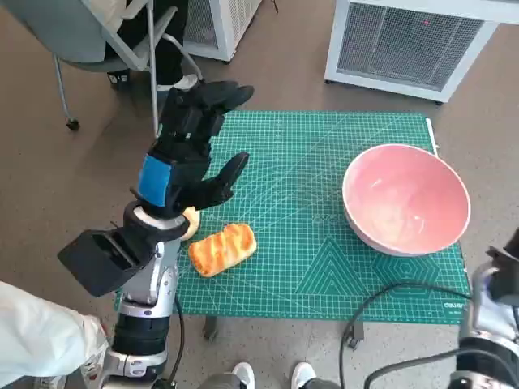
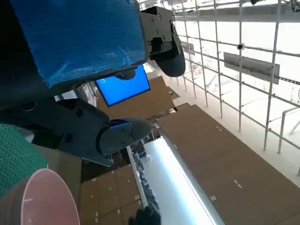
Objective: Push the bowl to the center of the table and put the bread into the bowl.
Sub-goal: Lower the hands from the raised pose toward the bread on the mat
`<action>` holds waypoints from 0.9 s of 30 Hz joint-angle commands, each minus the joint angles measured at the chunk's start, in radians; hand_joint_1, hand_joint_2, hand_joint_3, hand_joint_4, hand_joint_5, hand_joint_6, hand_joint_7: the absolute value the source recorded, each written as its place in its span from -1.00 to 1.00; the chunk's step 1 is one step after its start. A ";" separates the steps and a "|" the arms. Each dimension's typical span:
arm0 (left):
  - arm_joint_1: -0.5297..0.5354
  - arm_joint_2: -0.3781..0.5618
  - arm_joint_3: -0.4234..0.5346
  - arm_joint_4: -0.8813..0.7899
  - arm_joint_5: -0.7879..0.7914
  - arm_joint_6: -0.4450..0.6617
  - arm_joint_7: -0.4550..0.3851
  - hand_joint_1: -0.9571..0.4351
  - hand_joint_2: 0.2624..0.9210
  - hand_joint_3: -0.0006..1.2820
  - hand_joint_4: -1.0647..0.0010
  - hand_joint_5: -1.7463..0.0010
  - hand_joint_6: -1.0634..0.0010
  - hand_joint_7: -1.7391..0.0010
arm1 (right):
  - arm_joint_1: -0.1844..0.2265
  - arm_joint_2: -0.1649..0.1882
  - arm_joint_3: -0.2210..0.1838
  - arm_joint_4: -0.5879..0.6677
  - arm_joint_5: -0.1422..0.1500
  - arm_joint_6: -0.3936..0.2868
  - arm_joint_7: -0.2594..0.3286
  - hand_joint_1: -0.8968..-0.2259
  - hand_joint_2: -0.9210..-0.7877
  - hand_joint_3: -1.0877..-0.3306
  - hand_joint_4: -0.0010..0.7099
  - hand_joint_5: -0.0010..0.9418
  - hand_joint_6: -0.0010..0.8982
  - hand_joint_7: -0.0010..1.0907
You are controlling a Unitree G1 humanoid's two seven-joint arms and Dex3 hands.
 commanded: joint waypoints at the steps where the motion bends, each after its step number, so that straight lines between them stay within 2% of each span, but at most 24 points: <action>1: 0.015 0.007 0.006 -0.028 -0.008 0.017 0.005 0.02 0.57 -0.02 1.00 0.05 1.00 -0.16 | -0.021 -0.007 -0.013 0.143 0.065 0.011 0.044 0.60 -1.00 0.45 0.10 -0.99 -0.48 -0.02; 4: 0.017 0.010 0.006 -0.036 -0.004 0.023 0.009 0.02 0.57 -0.01 1.00 0.04 1.00 -0.16 | -0.039 -0.007 -0.020 0.222 0.103 0.021 0.087 0.61 -1.00 0.45 0.11 -0.99 -0.45 -0.10; 9: 0.021 0.016 0.008 -0.048 -0.001 0.030 0.013 0.02 0.59 -0.01 1.00 0.04 1.00 -0.17 | -0.066 -0.005 -0.022 0.308 0.140 0.049 0.128 0.63 -1.00 0.43 0.08 -1.00 -0.44 -0.15; 16: 0.024 0.029 0.015 -0.061 -0.001 0.038 0.015 0.02 0.61 -0.01 1.00 0.05 1.00 -0.17 | -0.099 0.003 -0.011 0.394 0.154 0.133 0.148 0.59 -1.00 0.41 0.05 -0.99 -0.44 -0.19; 27: 0.037 0.047 0.026 -0.081 0.003 0.044 0.016 0.02 0.61 -0.02 1.00 0.04 1.00 -0.18 | -0.133 0.031 -0.018 0.439 0.188 0.256 0.205 0.66 -1.00 0.47 0.21 -0.95 -0.43 -0.18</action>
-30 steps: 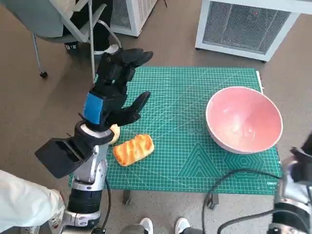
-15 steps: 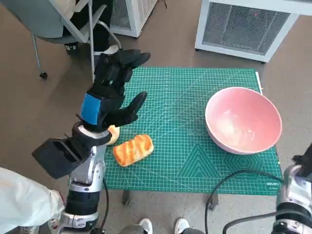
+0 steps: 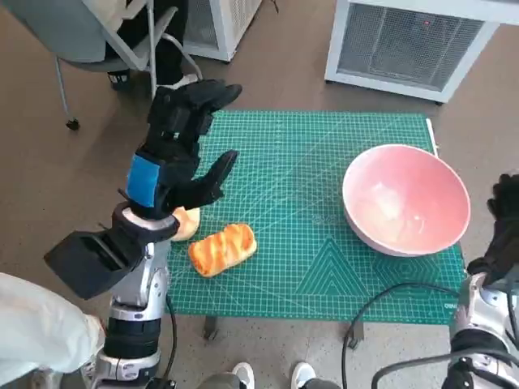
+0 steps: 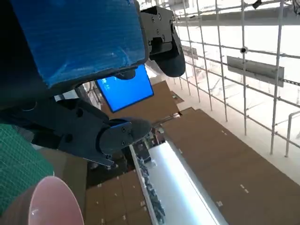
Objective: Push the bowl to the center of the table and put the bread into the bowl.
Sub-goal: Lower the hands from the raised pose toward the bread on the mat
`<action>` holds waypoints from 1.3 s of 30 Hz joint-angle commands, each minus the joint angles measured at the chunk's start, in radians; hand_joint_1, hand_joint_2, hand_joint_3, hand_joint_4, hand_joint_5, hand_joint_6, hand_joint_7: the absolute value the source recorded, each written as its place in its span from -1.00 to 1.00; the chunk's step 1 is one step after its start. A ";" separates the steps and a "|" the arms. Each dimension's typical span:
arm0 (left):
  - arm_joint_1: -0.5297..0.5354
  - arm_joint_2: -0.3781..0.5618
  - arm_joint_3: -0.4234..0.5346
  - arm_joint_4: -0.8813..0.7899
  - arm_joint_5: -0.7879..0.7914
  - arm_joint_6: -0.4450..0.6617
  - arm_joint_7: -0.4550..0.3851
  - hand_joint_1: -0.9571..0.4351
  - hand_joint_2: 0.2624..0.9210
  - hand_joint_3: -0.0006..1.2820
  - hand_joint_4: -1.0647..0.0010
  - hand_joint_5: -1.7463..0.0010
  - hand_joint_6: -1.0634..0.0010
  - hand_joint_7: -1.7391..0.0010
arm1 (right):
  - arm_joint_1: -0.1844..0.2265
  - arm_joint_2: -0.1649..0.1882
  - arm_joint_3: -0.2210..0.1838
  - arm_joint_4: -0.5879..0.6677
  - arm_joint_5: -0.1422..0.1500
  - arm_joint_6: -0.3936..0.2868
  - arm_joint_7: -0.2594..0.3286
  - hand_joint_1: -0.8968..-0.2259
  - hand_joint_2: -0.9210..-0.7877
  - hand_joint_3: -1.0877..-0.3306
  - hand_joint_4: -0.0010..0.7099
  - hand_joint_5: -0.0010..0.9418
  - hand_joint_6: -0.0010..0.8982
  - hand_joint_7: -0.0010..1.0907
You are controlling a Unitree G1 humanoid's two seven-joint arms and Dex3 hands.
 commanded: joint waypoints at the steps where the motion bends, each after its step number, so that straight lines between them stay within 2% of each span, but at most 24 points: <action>1: 0.015 0.012 0.006 -0.021 0.003 0.007 0.005 0.02 0.61 -0.02 1.00 0.04 1.00 -0.18 | -0.006 0.032 0.000 0.026 0.018 0.061 0.020 0.68 -1.00 0.48 0.22 -0.95 -0.43 -0.18; 6: 0.020 0.021 0.007 -0.027 0.008 0.009 0.006 0.02 0.61 -0.02 1.00 0.03 1.00 -0.18 | -0.017 0.050 0.015 0.027 0.016 0.081 0.035 0.74 -1.00 0.46 0.22 -0.96 -0.42 -0.17; 17: 0.035 0.035 0.015 -0.041 0.014 0.011 0.014 0.02 0.62 -0.03 1.00 0.04 1.00 -0.18 | -0.063 0.102 0.042 0.031 0.010 0.097 0.070 0.71 -1.00 0.43 0.23 -0.96 -0.42 -0.15; 29: 0.070 0.045 0.022 -0.075 0.016 0.021 0.026 0.02 0.64 -0.05 1.00 0.04 1.00 -0.18 | -0.131 0.155 0.085 0.044 -0.008 0.135 0.060 0.71 -1.00 0.43 0.21 -0.98 -0.43 -0.11; 35: 0.084 0.048 0.029 -0.087 0.007 0.027 0.030 0.03 0.65 -0.06 1.00 0.04 1.00 -0.18 | -0.157 0.180 0.097 0.049 -0.014 0.147 0.057 0.74 -1.00 0.47 0.22 -0.98 -0.44 -0.07; 39: 0.098 0.048 0.032 -0.101 0.007 0.033 0.036 0.04 0.67 -0.07 1.00 0.04 1.00 -0.17 | -0.176 0.198 0.100 0.051 -0.013 0.154 0.065 0.68 -1.00 0.49 0.23 -0.98 -0.47 -0.01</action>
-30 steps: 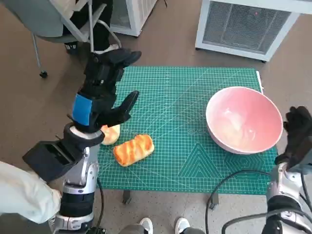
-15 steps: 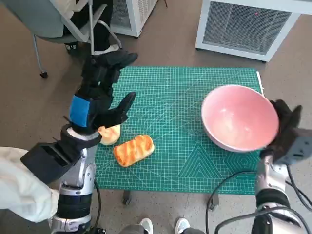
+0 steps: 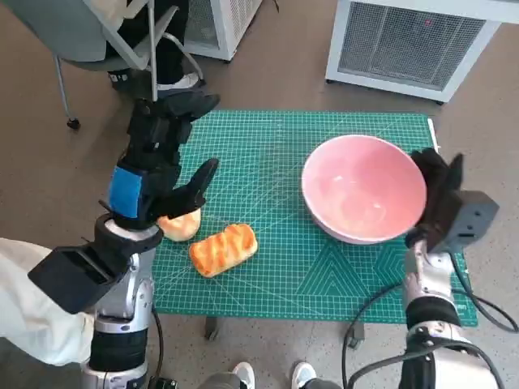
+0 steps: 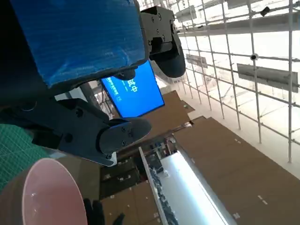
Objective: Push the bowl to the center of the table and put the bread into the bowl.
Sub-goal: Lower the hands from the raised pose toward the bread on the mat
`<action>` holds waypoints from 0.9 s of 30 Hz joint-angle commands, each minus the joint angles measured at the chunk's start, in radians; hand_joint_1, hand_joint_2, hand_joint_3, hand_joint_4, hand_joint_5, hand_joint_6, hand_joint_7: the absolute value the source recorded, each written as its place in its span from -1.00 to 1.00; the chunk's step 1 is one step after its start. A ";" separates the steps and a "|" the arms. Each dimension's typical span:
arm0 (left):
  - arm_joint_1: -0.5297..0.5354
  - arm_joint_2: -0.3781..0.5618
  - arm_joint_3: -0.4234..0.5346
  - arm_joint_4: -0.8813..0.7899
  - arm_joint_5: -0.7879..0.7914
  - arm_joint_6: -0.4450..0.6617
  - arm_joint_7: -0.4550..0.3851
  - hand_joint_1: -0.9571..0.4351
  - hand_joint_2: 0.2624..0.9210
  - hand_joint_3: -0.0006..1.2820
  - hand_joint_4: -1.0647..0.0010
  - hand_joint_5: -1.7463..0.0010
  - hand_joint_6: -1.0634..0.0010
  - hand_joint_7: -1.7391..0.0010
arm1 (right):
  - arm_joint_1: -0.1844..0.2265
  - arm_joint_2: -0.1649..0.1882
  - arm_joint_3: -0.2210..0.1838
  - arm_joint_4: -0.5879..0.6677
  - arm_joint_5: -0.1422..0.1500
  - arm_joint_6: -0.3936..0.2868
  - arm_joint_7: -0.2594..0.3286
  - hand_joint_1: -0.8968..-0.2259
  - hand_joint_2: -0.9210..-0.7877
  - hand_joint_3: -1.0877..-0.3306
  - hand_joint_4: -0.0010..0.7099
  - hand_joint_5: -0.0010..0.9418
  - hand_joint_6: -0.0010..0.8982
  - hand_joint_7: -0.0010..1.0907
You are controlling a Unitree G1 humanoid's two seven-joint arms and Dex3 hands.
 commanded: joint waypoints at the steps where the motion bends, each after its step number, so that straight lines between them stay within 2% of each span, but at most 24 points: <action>1: 0.025 0.004 0.010 -0.034 -0.004 0.012 0.011 0.04 0.67 -0.07 1.00 0.04 1.00 -0.17 | -0.010 0.030 0.004 0.017 -0.004 0.030 0.006 0.68 -1.00 0.50 0.24 -0.98 -0.48 0.00; 11: 0.062 0.015 0.016 -0.062 0.010 0.025 0.029 0.05 0.69 -0.08 1.00 0.04 1.00 -0.17 | -0.053 0.066 0.008 0.022 -0.003 0.055 0.022 0.73 -1.00 0.50 0.24 -0.99 -0.53 0.05; 16: 0.081 0.028 0.014 -0.079 0.032 0.041 0.037 0.06 0.70 -0.09 1.00 0.04 1.00 -0.16 | -0.073 0.081 0.016 0.027 -0.012 0.070 0.017 0.79 -1.00 0.45 0.20 -1.00 -0.55 0.05; 19: 0.093 0.039 0.009 -0.096 0.056 0.058 0.043 0.04 0.76 -0.16 1.00 0.05 1.00 -0.15 | -0.080 0.088 0.014 0.029 -0.012 0.082 0.015 0.78 -1.00 0.44 0.18 -1.00 -0.55 0.05; 23: 0.116 0.069 0.000 -0.132 0.107 0.102 0.047 0.02 0.82 -0.25 0.98 0.09 1.00 -0.11 | -0.084 0.092 0.011 0.033 -0.013 0.097 0.011 0.78 -1.00 0.43 0.17 -0.99 -0.56 0.06; 27: 0.145 0.110 -0.007 -0.200 0.151 0.193 0.043 0.02 0.88 -0.32 0.90 0.18 1.00 -0.09 | -0.088 0.087 0.014 0.031 -0.019 0.101 0.005 0.79 -1.00 0.41 0.18 -0.99 -0.56 0.06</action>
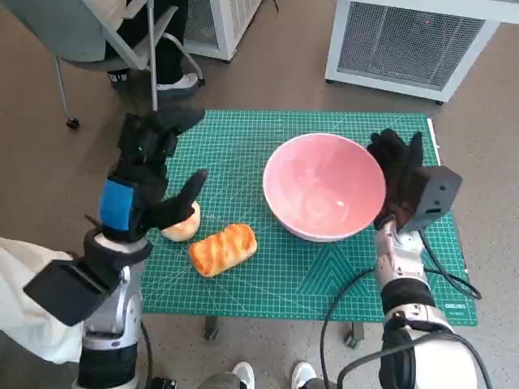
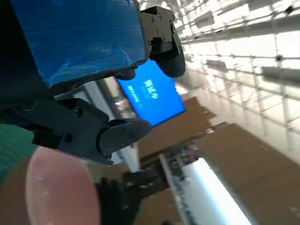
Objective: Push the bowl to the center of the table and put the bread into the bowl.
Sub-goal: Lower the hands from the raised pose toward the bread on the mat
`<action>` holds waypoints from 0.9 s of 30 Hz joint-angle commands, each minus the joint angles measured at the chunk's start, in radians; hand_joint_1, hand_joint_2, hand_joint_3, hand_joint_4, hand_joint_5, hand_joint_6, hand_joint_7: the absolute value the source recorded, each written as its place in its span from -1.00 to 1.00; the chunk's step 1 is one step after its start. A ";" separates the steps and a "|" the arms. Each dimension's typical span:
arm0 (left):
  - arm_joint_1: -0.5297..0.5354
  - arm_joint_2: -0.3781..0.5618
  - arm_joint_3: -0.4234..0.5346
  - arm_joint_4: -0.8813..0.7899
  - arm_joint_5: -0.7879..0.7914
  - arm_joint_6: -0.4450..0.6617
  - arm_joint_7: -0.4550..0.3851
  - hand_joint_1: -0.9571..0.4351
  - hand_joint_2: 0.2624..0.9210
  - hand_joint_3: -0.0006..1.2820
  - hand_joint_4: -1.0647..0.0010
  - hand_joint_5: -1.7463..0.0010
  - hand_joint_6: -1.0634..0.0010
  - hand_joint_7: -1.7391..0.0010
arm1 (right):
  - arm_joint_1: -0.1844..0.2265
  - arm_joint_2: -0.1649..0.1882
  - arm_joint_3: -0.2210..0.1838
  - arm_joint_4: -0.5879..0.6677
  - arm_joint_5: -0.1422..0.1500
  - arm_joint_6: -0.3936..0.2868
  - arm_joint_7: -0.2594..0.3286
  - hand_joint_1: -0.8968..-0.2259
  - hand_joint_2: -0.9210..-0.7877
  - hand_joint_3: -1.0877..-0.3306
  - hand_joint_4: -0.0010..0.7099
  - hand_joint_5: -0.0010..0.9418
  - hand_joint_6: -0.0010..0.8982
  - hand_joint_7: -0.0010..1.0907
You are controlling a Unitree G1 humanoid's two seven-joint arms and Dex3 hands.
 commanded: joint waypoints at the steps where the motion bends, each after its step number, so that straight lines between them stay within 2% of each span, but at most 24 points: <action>1: 0.044 0.063 -0.011 -0.099 0.055 0.120 -0.005 0.02 0.89 -0.33 0.89 0.19 1.00 -0.08 | 0.006 -0.002 0.001 0.015 -0.008 0.022 -0.010 0.80 -1.00 0.41 0.18 -0.99 -0.56 0.06; 6: 0.078 0.133 -0.011 -0.188 0.086 0.256 -0.033 0.01 0.98 -0.46 0.71 0.45 0.90 0.06 | -0.004 -0.015 0.012 -0.003 -0.016 -0.009 -0.019 0.82 -1.00 0.39 0.17 -0.99 -0.55 0.06; 9: 0.093 0.187 -0.013 -0.234 0.102 0.340 -0.065 -0.01 0.99 -0.48 0.63 0.55 0.82 0.16 | -0.011 -0.021 0.028 -0.031 -0.028 -0.070 -0.022 0.82 -1.00 0.40 0.18 -0.99 -0.56 0.06; 12: 0.104 0.228 -0.018 -0.275 0.115 0.412 -0.090 -0.04 1.00 -0.51 0.50 0.74 0.68 0.35 | -0.012 -0.024 0.044 -0.063 -0.036 -0.131 -0.018 0.80 -1.00 0.41 0.18 -0.99 -0.58 0.07; 16: 0.115 0.282 -0.043 -0.340 0.154 0.528 -0.117 -0.07 1.00 -0.55 0.43 0.86 0.56 0.51 | -0.004 -0.033 0.066 -0.140 -0.044 -0.242 0.008 0.79 -1.00 0.42 0.17 -1.00 -0.64 0.13; 18: 0.119 0.305 -0.062 -0.367 0.181 0.574 -0.126 -0.08 1.00 -0.56 0.40 0.91 0.50 0.59 | 0.008 -0.034 0.080 -0.189 -0.053 -0.293 0.014 0.78 -1.00 0.42 0.17 -1.00 -0.67 0.18; 22: 0.127 0.358 -0.136 -0.423 0.278 0.666 -0.142 -0.11 1.00 -0.59 0.35 0.97 0.36 0.75 | 0.068 -0.031 0.119 -0.370 -0.073 -0.413 0.038 0.77 -1.00 0.43 0.16 -1.00 -0.73 0.25; 24: 0.127 0.373 -0.164 -0.445 0.314 0.704 -0.147 -0.13 1.00 -0.59 0.34 0.98 0.31 0.83 | 0.094 -0.031 0.134 -0.439 -0.078 -0.437 0.041 0.75 -1.00 0.43 0.16 -0.99 -0.73 0.27; 27: 0.118 0.415 -0.245 -0.485 0.406 0.790 -0.171 -0.16 1.00 -0.60 0.35 0.99 0.29 0.89 | 0.153 -0.038 0.163 -0.585 -0.109 -0.482 0.043 0.67 -1.00 0.43 0.17 -0.99 -0.73 0.29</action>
